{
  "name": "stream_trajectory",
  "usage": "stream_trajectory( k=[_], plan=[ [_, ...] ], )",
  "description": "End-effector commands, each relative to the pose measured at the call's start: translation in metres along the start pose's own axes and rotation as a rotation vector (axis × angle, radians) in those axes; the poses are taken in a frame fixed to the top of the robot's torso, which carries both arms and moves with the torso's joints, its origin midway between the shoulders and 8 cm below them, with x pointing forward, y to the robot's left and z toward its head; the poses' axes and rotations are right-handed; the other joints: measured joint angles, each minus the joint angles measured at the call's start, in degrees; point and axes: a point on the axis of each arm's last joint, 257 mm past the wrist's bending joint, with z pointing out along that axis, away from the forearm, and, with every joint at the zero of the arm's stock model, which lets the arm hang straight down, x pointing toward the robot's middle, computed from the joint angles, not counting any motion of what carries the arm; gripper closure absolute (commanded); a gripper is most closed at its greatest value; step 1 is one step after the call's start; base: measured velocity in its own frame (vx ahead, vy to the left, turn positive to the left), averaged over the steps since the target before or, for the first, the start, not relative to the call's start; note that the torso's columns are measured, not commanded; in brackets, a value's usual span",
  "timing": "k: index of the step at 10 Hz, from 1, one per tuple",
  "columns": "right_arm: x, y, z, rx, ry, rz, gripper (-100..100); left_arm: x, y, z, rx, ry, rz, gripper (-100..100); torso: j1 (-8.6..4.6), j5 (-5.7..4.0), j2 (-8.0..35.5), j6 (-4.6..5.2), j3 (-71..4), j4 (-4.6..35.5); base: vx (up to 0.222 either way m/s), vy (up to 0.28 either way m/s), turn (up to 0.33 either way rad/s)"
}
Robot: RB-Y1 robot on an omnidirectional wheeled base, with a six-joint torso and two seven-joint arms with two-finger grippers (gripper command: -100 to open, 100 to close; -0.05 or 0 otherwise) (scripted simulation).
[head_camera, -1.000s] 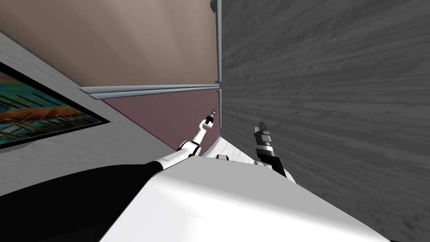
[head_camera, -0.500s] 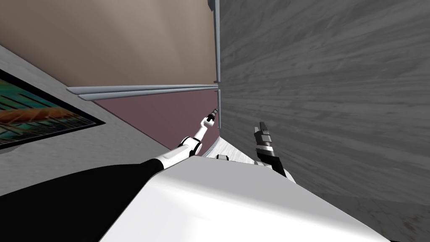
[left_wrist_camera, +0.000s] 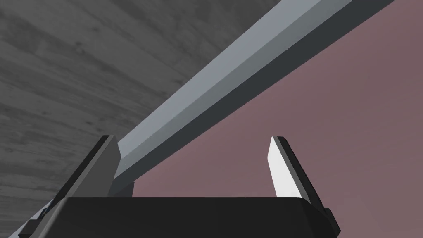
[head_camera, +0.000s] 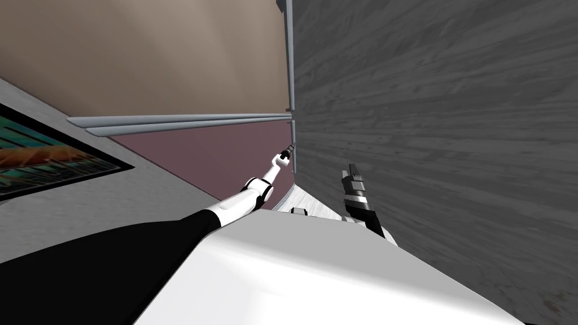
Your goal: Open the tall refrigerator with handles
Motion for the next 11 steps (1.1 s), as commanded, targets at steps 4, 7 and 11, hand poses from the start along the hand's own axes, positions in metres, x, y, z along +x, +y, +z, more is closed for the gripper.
stream_trajectory(
  k=[4, 7, 11],
  plan=[
    [0.000, 0.000, 0.000, 0.000, 0.000, 0.000, 0, -0.010, 0.005, 0.021, -0.089, 0.031, 0.073, -100, 0.02, 0.01, 0.0, 0.00, 0.0, 0.0, 0.028, -0.013, -0.017],
    [0.000, 0.000, 0.000, 0.000, 0.000, 0.000, 0, -0.023, 0.007, 0.029, -0.129, 0.033, 0.110, -100, -0.03, -0.01, 0.0, 0.02, 0.0, 0.0, 0.027, -0.009, -0.019],
    [0.000, 0.000, 0.000, 0.000, 0.000, 0.000, 0, -0.044, 0.022, 0.029, -0.161, 0.010, 0.118, -100, 0.00, 0.00, 0.0, 0.06, 0.0, 0.0, 0.025, -0.003, -0.094]
  ],
)
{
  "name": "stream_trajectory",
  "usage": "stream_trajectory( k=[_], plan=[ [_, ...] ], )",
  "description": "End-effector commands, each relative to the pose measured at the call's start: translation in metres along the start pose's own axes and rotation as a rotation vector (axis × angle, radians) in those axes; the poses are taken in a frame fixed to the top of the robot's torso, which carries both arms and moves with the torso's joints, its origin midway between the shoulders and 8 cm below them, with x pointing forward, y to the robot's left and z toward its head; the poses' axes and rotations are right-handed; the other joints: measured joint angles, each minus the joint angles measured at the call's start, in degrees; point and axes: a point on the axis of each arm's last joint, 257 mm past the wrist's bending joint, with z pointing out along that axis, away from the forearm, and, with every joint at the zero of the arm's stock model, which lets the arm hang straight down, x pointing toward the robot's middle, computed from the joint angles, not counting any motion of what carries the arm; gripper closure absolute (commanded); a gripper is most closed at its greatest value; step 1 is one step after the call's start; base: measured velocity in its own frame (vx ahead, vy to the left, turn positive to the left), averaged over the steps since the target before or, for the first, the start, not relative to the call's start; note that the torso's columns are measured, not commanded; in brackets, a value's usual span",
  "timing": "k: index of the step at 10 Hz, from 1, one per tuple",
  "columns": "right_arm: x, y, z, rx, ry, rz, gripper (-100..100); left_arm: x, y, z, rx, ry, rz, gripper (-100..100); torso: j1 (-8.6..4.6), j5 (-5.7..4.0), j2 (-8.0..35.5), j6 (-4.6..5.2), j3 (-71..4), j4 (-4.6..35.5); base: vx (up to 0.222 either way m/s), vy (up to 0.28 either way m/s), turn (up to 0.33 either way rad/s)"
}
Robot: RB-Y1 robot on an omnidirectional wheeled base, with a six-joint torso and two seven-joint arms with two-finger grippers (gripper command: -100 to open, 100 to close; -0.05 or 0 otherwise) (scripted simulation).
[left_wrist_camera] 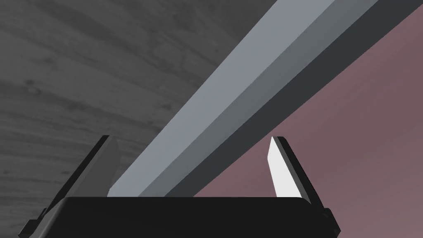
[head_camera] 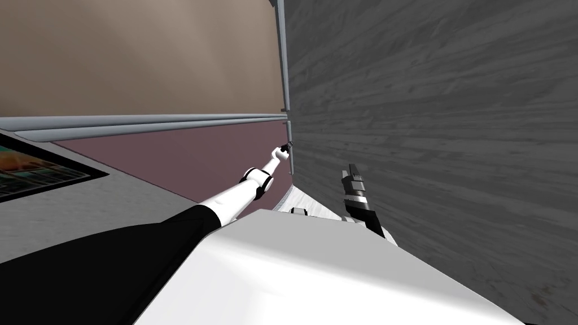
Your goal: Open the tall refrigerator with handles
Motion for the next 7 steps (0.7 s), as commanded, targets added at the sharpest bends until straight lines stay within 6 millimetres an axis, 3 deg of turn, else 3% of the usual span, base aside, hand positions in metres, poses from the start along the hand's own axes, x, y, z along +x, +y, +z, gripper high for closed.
stream_trajectory(
  k=[1, 2, 3, 4, 5, 6, 7],
  plan=[
    [0.000, 0.000, 0.000, 0.000, 0.000, 0.000, 0, -0.016, 0.018, 0.003, -0.030, -0.020, -0.001, -100, 0.02, 0.00, 0.0, -0.07, 0.0, 0.0, 0.030, 0.011, -0.146],
    [0.000, 0.000, 0.000, 0.000, 0.000, 0.000, 0, -0.010, 0.013, 0.002, -0.024, -0.013, 0.000, -100, 0.01, 0.00, 0.0, -0.04, 0.0, 0.0, 0.013, 0.007, -0.036],
    [0.000, 0.000, 0.000, 0.000, 0.000, 0.000, 0, -0.004, 0.006, 0.002, -0.010, -0.004, 0.000, 100, -0.02, -0.01, 0.0, -0.07, 0.0, 0.0, -0.018, -0.005, 0.200],
    [0.000, 0.000, 0.000, 0.000, 0.000, 0.000, 0, 0.008, -0.006, 0.002, 0.011, 0.013, 0.000, 100, -0.02, 0.02, 0.2, -0.11, 0.1, 0.1, -0.039, -0.013, 0.213],
    [0.000, 0.000, 0.000, 0.000, 0.000, 0.000, 0, 0.000, -0.003, 0.002, 0.008, 0.002, 0.013, 100, 0.19, 0.20, 0.4, -0.32, 0.2, 0.1, -0.015, -0.018, 0.018],
    [0.000, 0.000, 0.000, 0.000, 0.000, 0.000, 0, 0.023, -0.032, 0.001, 0.047, 0.034, 0.013, 100, 0.28, 0.17, 0.3, -0.24, 0.2, 0.1, -0.134, 0.085, -0.170],
    [0.000, 0.000, 0.000, 0.000, 0.000, 0.000, 0, 0.023, -0.032, 0.001, 0.047, 0.034, 0.013, 100, 0.27, 0.13, 0.4, 0.18, 0.2, 0.0, -0.192, 0.103, -0.164]
  ],
)
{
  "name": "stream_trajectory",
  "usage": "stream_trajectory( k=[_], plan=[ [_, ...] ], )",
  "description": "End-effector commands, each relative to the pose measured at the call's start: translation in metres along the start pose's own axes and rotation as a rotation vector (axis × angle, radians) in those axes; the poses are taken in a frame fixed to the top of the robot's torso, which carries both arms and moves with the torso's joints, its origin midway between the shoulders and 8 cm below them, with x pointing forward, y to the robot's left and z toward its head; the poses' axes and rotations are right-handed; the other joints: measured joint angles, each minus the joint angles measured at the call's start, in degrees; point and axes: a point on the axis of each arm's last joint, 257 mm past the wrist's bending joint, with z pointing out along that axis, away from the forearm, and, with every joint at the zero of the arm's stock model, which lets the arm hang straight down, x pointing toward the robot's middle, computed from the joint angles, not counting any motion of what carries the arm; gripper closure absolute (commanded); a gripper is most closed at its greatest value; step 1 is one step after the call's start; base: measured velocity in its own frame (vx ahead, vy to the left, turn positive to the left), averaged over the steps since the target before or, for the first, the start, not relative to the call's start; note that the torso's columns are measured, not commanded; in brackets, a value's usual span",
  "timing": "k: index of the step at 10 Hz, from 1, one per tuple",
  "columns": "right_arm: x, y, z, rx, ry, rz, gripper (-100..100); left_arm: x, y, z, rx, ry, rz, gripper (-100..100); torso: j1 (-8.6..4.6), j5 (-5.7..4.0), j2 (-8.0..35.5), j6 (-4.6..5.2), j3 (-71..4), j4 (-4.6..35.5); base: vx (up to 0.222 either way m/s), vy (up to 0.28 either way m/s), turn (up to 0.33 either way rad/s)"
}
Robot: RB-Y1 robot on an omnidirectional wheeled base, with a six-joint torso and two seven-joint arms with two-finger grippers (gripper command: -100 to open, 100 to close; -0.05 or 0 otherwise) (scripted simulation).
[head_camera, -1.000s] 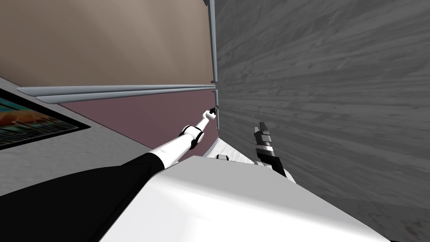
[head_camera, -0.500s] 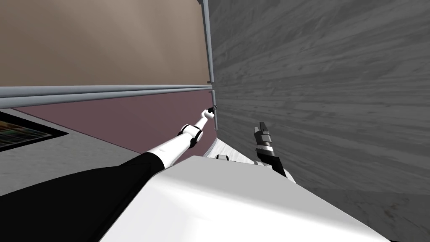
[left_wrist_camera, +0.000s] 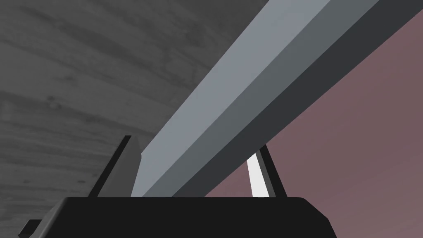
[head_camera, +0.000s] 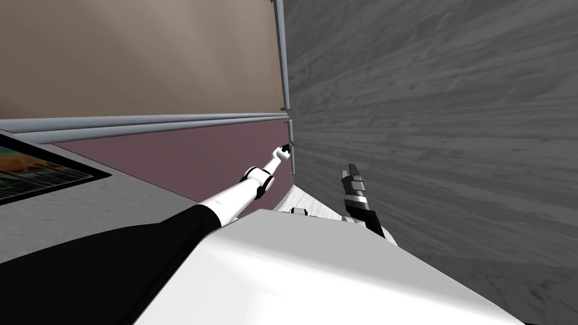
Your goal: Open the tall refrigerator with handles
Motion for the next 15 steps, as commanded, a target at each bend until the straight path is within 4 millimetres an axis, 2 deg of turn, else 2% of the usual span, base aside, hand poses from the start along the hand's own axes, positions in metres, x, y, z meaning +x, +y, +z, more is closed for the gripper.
stream_trajectory(
  k=[1, 2, 3, 5, 6, 7, 8, 9, 10, 12, 13, 14, 15],
  plan=[
    [0.000, 0.000, 0.000, 0.000, 0.000, 0.000, 0, 0.024, -0.033, -0.001, 0.038, 0.034, -0.006, 100, -0.13, -0.03, 0.0, -0.24, 0.0, 0.1, -0.160, 0.061, -0.130],
    [0.000, 0.000, 0.000, 0.000, 0.000, 0.000, 0, 0.024, -0.033, -0.001, 0.038, 0.034, -0.006, 100, -0.26, -0.08, -0.2, -0.33, -0.1, 0.2, -0.116, 0.034, -0.076],
    [0.000, 0.000, 0.000, 0.000, 0.000, 0.000, 0, 0.044, -0.061, -0.003, 0.074, 0.063, -0.008, 100, -0.23, -0.07, -0.3, -0.47, -0.2, 0.2, -0.187, 0.090, -0.171],
    [0.000, 0.000, 0.000, 0.000, 0.000, 0.000, 0, 0.064, -0.090, -0.006, 0.111, 0.092, -0.009, 100, -0.30, -0.10, -0.1, -0.04, -0.1, 0.2, -0.225, 0.134, -0.192],
    [0.000, 0.000, 0.000, 0.000, 0.000, 0.000, 0, 0.066, -0.085, -0.006, 0.101, 0.097, -0.007, 100, -0.37, -0.11, -0.3, -0.07, -0.2, 0.2, -0.159, 0.061, -0.110],
    [0.000, 0.000, 0.000, 0.000, 0.000, 0.000, 0, 0.064, -0.090, -0.006, 0.111, 0.092, -0.009, 100, -0.31, -0.05, -0.5, -0.43, -0.2, 0.3, -0.074, -0.013, -0.006],
    [0.000, 0.000, 0.000, 0.000, 0.000, 0.000, 0, 0.084, -0.119, -0.011, 0.148, 0.121, -0.009, 100, -0.20, -0.02, -0.5, -0.56, -0.3, 0.3, -0.139, 0.046, -0.073],
    [0.000, 0.000, 0.000, 0.000, 0.000, 0.000, 0, 0.084, -0.118, -0.011, 0.148, 0.122, -0.009, 100, -0.16, -0.06, -0.2, -0.07, -0.2, 0.2, -0.170, 0.068, -0.157],
    [0.000, 0.000, 0.000, 0.000, 0.000, 0.000, 0, 0.093, -0.133, -0.014, 0.167, 0.136, -0.009, 100, -0.29, -0.07, -0.1, -0.04, 0.0, 0.2, -0.197, 0.059, -0.155],
    [0.000, 0.000, 0.000, 0.000, 0.000, 0.000, 0, 0.093, -0.133, -0.014, 0.167, 0.136, -0.009, 100, -0.42, -0.10, -0.3, -0.23, -0.1, 0.4, -0.081, 0.021, -0.027],
    [0.000, 0.000, 0.000, 0.000, 0.000, 0.000, 0, 0.101, -0.125, -0.014, 0.154, 0.146, -0.001, 100, -0.36, -0.06, -0.5, -0.30, -0.3, 0.4, 0.000, 0.000, 0.000],
    [0.000, 0.000, 0.000, 0.000, 0.000, 0.000, 0, 0.116, -0.144, -0.019, 0.182, 0.168, -0.001, 100, -0.28, -0.08, -0.5, -0.27, -0.3, 0.3, -0.132, 0.085, -0.195],
    [0.000, 0.000, 0.000, 0.000, 0.000, 0.000, 0, 0.116, -0.144, -0.019, 0.182, 0.168, -0.001, 100, -0.25, -0.12, -0.1, 0.14, -0.1, 0.1, -0.160, 0.125, -0.190]
  ],
)
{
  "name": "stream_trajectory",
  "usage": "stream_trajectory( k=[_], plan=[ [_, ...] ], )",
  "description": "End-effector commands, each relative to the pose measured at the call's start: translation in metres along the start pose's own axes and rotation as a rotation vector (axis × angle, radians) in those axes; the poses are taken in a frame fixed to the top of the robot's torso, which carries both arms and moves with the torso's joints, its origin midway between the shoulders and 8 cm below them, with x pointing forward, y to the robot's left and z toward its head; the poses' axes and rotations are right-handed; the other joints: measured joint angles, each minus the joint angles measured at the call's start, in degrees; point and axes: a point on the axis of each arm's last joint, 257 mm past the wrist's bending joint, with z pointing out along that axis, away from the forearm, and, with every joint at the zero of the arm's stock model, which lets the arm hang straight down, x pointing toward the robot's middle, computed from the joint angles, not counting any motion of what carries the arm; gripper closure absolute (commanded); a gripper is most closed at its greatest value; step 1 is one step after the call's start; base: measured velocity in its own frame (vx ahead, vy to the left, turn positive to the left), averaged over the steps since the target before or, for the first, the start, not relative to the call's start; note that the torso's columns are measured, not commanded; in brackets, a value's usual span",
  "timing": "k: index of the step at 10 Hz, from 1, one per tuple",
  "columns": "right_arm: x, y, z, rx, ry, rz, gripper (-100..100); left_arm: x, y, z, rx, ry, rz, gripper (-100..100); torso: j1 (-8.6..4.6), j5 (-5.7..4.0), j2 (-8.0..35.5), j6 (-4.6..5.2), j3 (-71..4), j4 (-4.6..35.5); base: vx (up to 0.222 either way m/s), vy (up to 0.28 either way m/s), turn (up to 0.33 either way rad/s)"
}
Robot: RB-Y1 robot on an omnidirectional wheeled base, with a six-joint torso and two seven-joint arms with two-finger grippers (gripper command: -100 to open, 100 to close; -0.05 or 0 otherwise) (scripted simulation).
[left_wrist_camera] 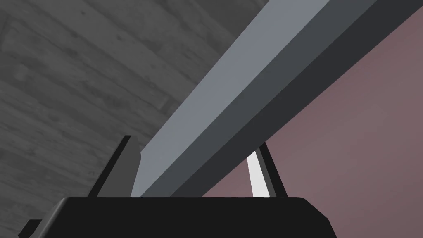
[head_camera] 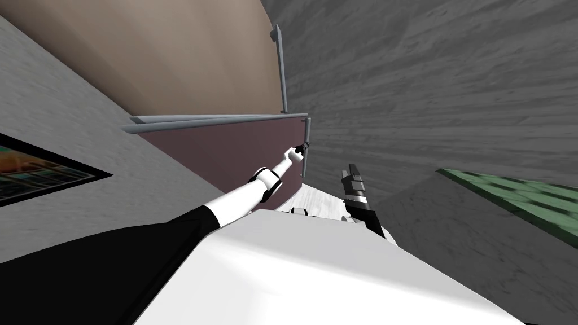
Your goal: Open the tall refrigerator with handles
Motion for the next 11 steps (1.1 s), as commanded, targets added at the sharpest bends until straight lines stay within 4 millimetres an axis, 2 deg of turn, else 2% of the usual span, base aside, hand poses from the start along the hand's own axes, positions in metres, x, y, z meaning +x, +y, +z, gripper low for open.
stream_trajectory(
  k=[1, 4, 6, 7, 8, 9, 11],
  plan=[
    [0.000, 0.000, 0.000, 0.000, 0.000, 0.000, 0, 0.019, -0.023, 0.001, 0.033, 0.026, -0.004, 100, -0.06, -0.01, -0.1, -0.18, 0.0, 0.0, -0.156, 0.118, -0.188],
    [0.000, 0.000, 0.000, 0.000, 0.000, 0.000, 0, 0.039, -0.053, -0.001, 0.079, 0.057, -0.005, 100, -0.06, 0.01, -0.3, -0.26, -0.1, 0.0, -0.204, 0.120, -0.208],
    [0.000, 0.000, 0.000, 0.000, 0.000, 0.000, 0, 0.039, -0.053, -0.001, 0.079, 0.057, -0.005, 100, -0.08, 0.07, -0.4, -0.50, -0.2, 0.2, -0.101, 0.041, -0.062],
    [0.000, 0.000, 0.000, 0.000, 0.000, 0.000, 0, 0.053, -0.073, -0.003, 0.110, 0.079, -0.006, 100, 0.05, 0.13, -0.6, -0.63, -0.3, 0.2, -0.111, 0.034, -0.206],
    [0.000, 0.000, 0.000, 0.000, 0.000, 0.000, 0, 0.060, -0.083, -0.005, 0.125, 0.090, -0.006, 100, -0.05, 0.04, -0.2, -0.07, -0.2, 0.0, -0.223, 0.114, -0.260],
    [0.000, 0.000, 0.000, 0.000, 0.000, 0.000, 0, 0.059, -0.086, -0.005, 0.132, 0.088, -0.007, 100, -0.22, -0.03, 0.0, 0.13, 0.0, 0.0, -0.180, 0.102, -0.120],
    [0.000, 0.000, 0.000, 0.000, 0.000, 0.000, 0, 0.066, -0.076, -0.005, 0.111, 0.099, 0.000, 100, -0.19, 0.06, -0.4, -0.41, -0.2, 0.3, -0.048, 0.026, -0.006]
  ],
)
